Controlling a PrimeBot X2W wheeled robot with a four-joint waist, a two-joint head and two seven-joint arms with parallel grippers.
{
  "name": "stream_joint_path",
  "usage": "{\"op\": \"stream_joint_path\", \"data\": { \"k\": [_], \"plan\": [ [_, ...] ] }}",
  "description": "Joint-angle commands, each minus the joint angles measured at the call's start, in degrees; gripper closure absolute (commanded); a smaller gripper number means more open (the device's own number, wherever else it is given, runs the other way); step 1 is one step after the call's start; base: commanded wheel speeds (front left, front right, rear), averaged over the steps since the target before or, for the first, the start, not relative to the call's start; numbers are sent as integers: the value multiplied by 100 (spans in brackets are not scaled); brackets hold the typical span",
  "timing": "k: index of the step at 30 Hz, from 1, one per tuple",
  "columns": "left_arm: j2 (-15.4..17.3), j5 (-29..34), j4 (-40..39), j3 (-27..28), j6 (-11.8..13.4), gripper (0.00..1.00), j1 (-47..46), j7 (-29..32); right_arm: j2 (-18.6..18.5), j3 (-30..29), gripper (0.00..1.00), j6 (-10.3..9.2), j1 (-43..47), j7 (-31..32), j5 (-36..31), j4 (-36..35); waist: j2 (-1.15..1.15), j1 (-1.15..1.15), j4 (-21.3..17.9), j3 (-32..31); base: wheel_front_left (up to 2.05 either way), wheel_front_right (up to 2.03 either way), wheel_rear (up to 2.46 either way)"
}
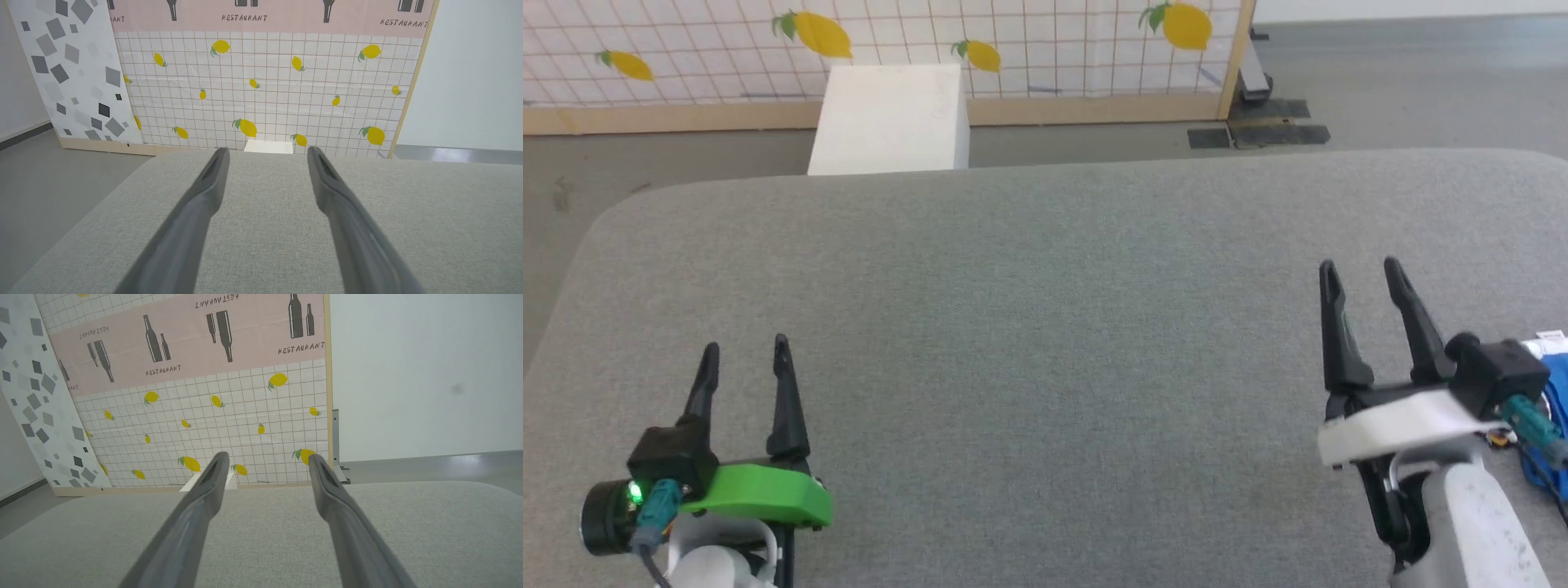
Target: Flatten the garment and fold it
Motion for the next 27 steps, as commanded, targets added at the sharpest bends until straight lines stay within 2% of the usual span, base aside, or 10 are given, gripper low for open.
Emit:
{"op": "stream_joint_path", "data": {
  "k": [1,12,21,22,27],
  "plan": [
    [-40,50,67,-39,-46,0,-62,-27,0,-4,0,-9,155,-31,-46,-29,0,0,37,-57,0,0,0],
    [-218,125,348,-214,-125,0,-5,-27,0,134,0,-9,927,-33,-80,-192,0,0,64,-142,0,0,0],
    [-317,110,485,-307,-173,0,92,-27,0,139,0,-9,1114,-33,63,-223,0,0,28,-124,0,0,0],
    [-305,81,485,-305,-147,100,43,1,0,133,100,0,1053,0,31,-195,0,0,28,-125,0,0,0],
    [-306,79,485,-303,-144,100,41,4,0,129,100,0,1054,3,28,-188,0,0,27,-122,0,0,0]
  ]
}}
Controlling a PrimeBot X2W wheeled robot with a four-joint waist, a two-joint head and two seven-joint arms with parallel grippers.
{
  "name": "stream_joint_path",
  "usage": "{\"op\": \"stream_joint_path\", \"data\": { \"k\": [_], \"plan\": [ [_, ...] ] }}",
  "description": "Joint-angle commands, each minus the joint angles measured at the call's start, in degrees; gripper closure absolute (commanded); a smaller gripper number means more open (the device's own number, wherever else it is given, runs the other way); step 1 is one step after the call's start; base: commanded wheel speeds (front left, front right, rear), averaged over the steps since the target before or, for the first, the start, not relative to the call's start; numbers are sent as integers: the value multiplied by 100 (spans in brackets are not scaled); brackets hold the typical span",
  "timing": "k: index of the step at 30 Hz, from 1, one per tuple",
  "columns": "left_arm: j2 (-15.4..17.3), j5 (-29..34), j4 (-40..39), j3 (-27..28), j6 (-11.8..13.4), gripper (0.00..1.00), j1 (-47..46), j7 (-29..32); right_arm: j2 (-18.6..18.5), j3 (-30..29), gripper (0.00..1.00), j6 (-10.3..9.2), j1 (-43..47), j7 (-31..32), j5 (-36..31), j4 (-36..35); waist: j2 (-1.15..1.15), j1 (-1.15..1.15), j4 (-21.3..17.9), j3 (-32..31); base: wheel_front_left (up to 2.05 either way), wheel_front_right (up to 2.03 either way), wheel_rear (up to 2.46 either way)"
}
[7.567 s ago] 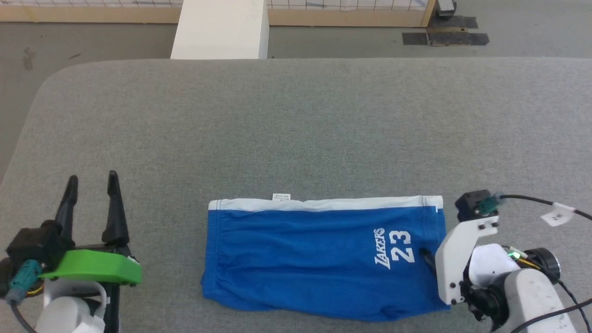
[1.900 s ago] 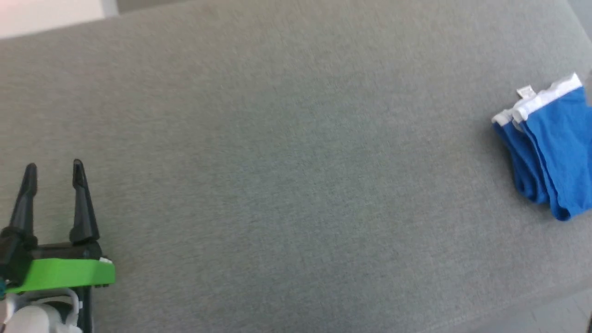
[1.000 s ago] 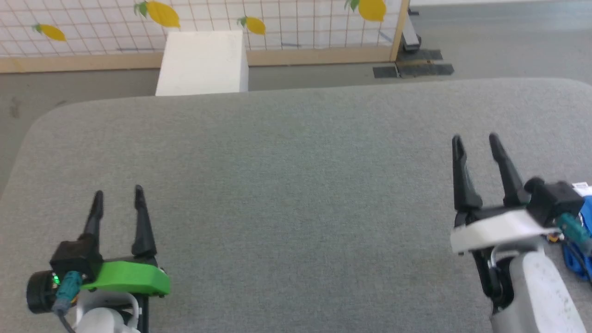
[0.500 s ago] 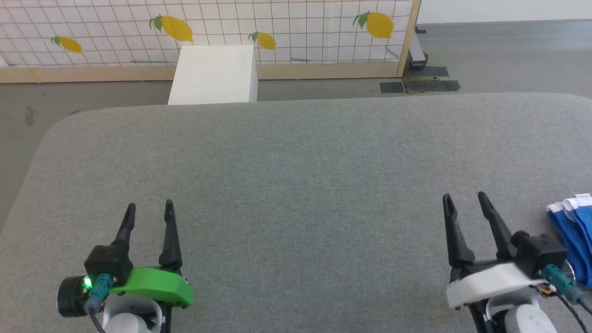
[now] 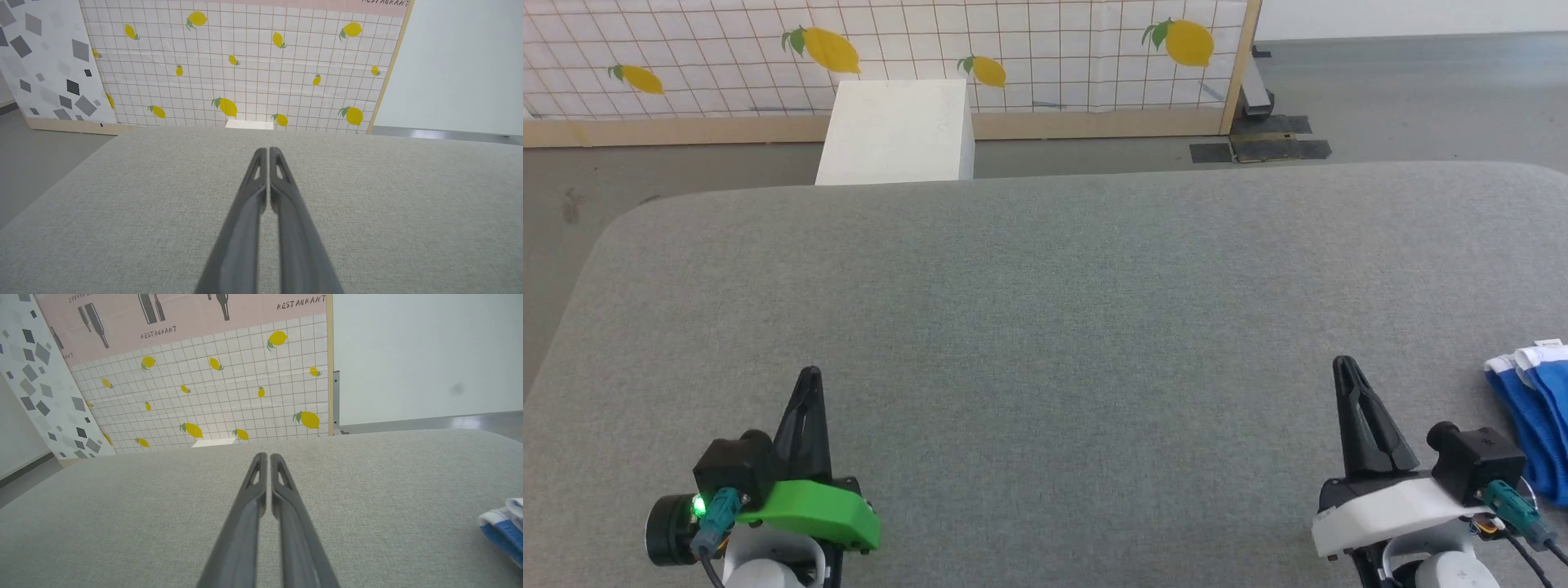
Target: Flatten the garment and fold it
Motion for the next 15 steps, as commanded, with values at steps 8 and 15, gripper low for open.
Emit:
{"op": "stream_joint_path", "data": {
  "k": [8,15],
  "plan": [
    [-7,52,-66,-4,16,100,21,93,0,-2,100,-1,11,93,-71,-64,0,0,13,-11,0,0,0],
    [-12,97,-125,-10,30,100,39,176,0,-2,100,-1,20,175,-133,-120,0,0,24,-21,0,0,0]
  ]
}}
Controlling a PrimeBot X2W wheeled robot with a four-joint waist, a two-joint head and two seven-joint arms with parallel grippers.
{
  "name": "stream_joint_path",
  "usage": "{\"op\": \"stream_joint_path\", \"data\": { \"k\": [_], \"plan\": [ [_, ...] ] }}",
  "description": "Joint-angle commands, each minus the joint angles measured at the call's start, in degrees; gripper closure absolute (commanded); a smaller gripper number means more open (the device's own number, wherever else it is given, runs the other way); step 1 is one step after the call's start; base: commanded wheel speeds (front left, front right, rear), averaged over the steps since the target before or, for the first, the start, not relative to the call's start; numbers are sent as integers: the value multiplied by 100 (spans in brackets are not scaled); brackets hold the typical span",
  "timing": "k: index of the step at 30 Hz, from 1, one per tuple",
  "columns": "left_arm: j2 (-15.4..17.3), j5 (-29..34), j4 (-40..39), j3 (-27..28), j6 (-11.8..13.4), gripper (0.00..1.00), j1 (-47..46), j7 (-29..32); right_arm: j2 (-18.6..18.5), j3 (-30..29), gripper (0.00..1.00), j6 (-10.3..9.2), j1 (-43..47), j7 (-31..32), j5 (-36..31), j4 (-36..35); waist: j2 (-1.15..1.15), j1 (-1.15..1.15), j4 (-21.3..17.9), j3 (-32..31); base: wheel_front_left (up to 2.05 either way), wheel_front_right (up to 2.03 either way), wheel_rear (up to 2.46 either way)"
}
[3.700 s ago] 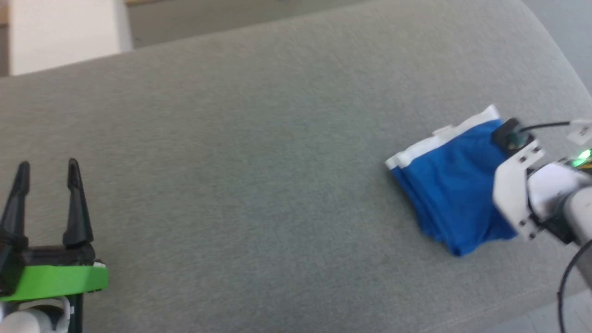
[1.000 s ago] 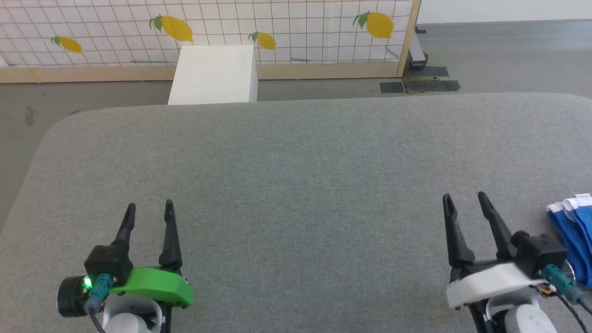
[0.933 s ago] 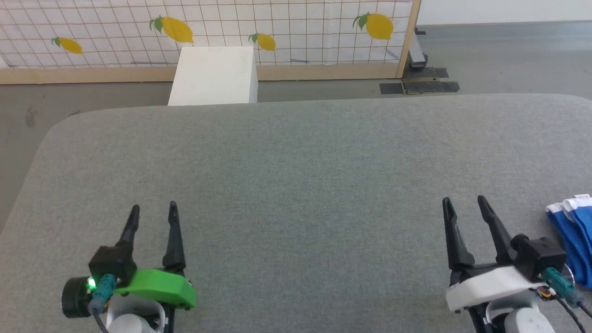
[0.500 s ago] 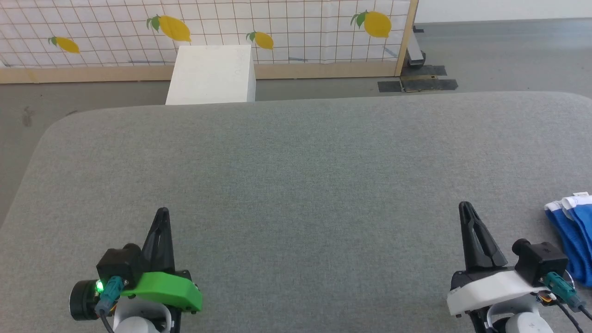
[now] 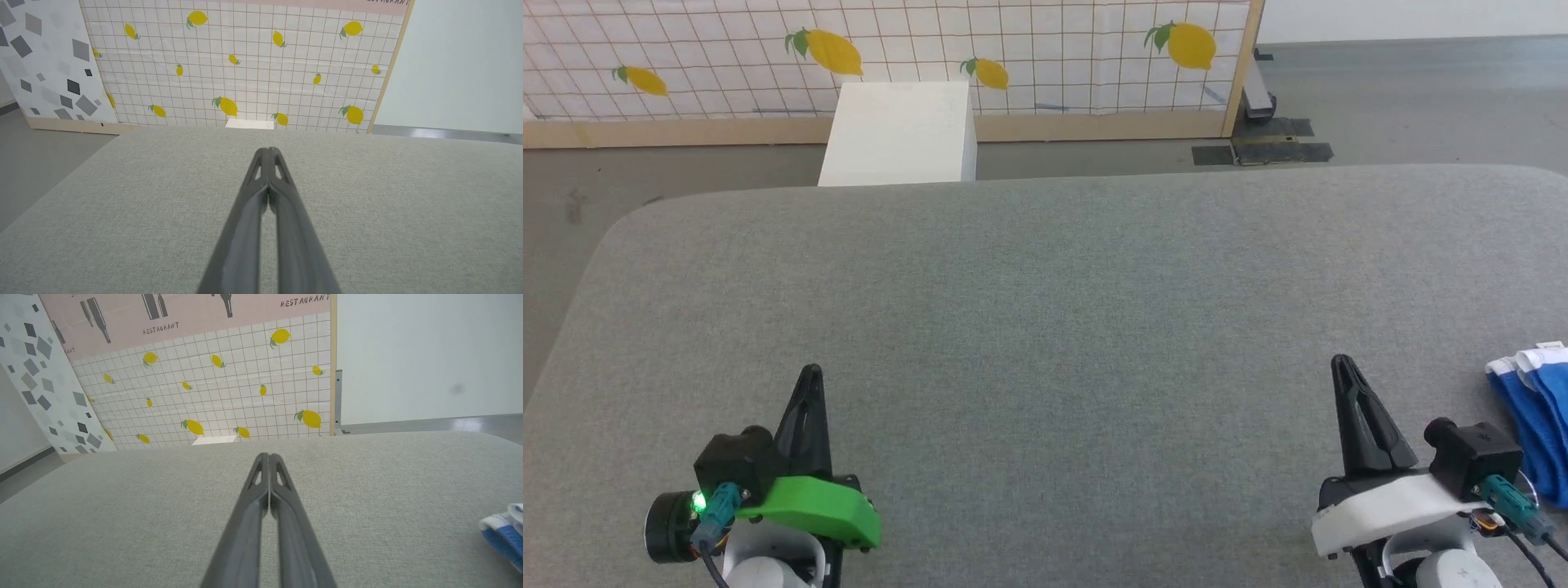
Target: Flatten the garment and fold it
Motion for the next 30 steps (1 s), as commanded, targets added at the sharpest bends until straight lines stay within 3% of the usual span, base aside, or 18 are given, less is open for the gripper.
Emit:
{"op": "stream_joint_path", "data": {
  "k": [1,30],
  "plan": [
    [-13,91,-47,-7,27,100,41,37,0,1,100,-1,22,32,-73,-50,0,0,3,-2,0,0,0],
    [-37,276,-285,-30,83,100,115,370,0,2,100,-3,60,364,-326,-279,0,0,48,-41,0,0,0]
  ]
}}
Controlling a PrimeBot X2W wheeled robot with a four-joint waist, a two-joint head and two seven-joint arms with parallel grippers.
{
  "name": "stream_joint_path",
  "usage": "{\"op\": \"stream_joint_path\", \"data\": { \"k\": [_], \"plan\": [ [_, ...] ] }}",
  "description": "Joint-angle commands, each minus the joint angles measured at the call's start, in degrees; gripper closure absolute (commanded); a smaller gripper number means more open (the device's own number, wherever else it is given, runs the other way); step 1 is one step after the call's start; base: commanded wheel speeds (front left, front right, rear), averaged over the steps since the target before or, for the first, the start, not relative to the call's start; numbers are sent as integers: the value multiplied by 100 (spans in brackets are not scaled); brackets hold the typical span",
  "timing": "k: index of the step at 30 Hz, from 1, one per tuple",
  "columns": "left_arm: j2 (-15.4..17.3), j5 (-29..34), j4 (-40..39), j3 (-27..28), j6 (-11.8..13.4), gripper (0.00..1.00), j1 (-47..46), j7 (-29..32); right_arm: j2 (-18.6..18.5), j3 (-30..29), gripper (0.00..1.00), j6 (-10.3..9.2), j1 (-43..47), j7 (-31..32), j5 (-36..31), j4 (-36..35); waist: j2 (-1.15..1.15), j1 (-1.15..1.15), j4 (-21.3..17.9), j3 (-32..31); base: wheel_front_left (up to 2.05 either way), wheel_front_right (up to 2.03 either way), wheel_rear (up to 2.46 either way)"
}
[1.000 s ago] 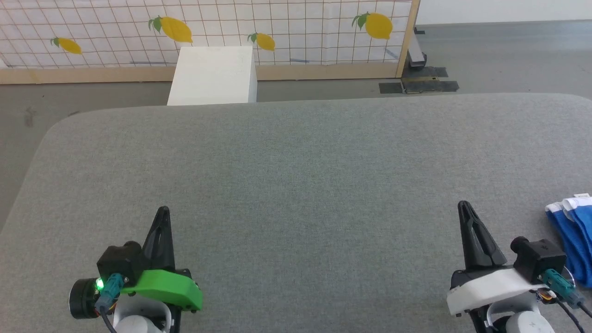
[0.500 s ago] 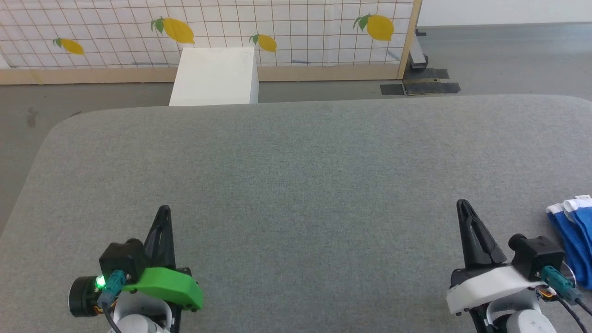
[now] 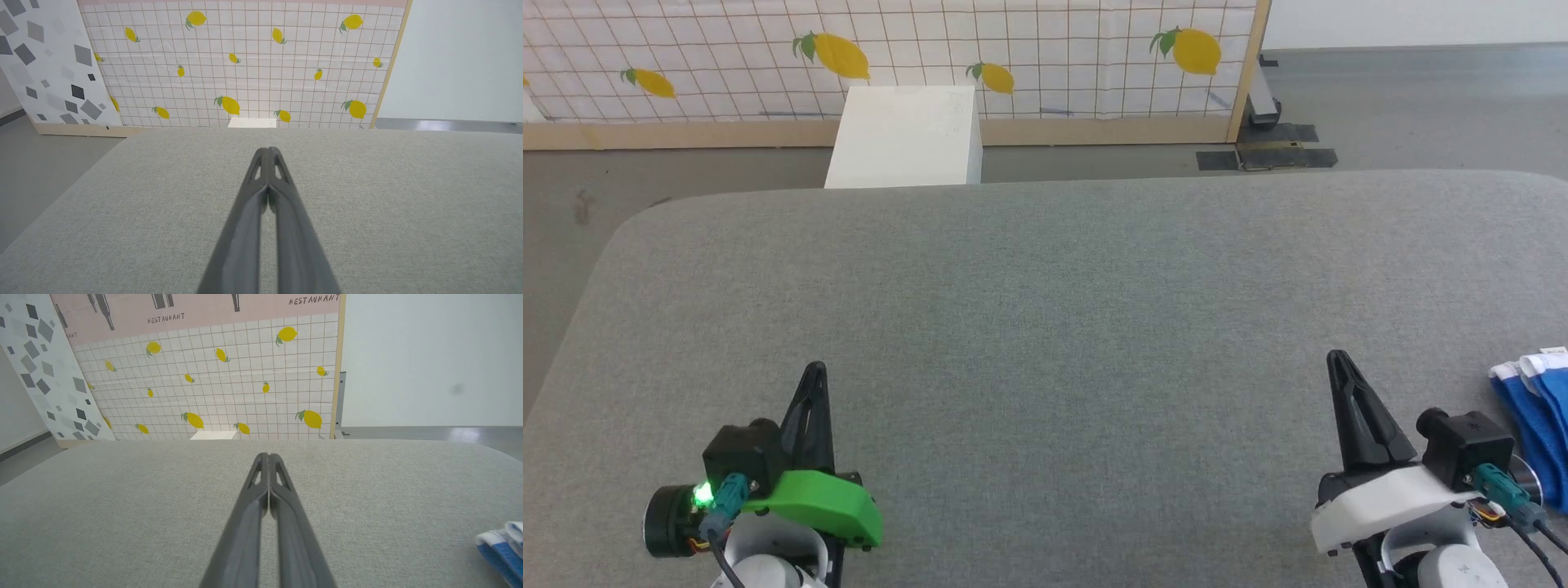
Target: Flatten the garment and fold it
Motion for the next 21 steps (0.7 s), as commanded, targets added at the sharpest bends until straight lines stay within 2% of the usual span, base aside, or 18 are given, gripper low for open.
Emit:
{"op": "stream_joint_path", "data": {
  "k": [1,21],
  "plan": [
    [-26,47,-31,-12,28,100,75,29,0,2,100,-3,57,30,-41,-47,0,0,3,-2,0,0,0],
    [-43,175,-196,-28,68,100,126,261,0,2,100,-5,84,260,-217,-206,0,0,34,-29,0,0,0]
  ]
}}
